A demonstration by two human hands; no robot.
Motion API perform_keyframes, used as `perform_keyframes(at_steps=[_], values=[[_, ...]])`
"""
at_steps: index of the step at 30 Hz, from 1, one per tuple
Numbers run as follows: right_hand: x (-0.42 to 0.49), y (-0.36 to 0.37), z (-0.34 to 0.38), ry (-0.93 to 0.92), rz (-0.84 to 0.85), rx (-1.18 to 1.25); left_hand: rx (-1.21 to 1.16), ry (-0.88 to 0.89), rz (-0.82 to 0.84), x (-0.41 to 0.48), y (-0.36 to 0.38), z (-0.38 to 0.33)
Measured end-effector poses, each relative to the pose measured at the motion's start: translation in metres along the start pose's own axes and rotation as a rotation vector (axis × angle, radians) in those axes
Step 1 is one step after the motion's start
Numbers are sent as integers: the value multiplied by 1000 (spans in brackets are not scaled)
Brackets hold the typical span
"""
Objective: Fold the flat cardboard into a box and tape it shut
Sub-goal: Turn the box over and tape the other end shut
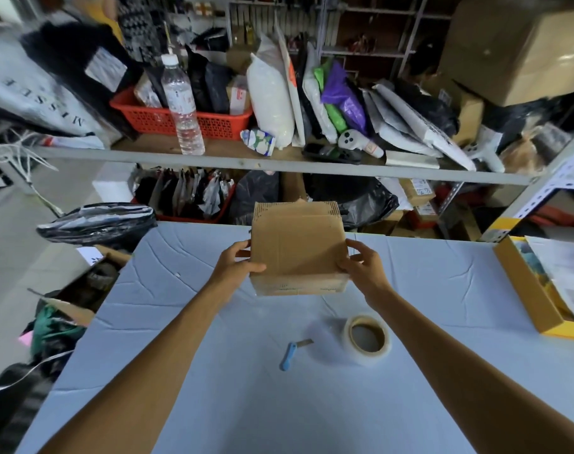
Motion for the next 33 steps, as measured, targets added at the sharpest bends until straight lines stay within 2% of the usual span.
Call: perform_keyframes(at_steps=[4, 7, 11, 14, 18, 27, 33], values=[[6, -4, 5, -51, -32, -43, 11, 36, -87, 0, -3, -1], [12, -10, 7, -75, -97, -50, -65, 77, -133, 1, -6, -7], [20, -6, 7, -117, -11, -71, -13, 91, -151, 5, -9, -13], [24, -6, 0, -140, -17, -123, 29, 86, -151, 14, -8, -12], [25, 0, -17, -74, -44, -87, 55, 36, -145, 26, -5, 5], [34, 19, -64, 42, 5, -268, 105, -81, -141, 61, 1, 47], [36, 21, -89, 118, 25, -283, 130, -111, -112, 71, 16, 68]])
Point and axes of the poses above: each hand's wrist, its own x-axis towards the middle knuckle, its own y-axis out of the palm, z = x × y, the point moved 8 cm from there along x, towards the middle knuckle, and after that the axes turned 14 degrees about -y, right-handed, at the moved point
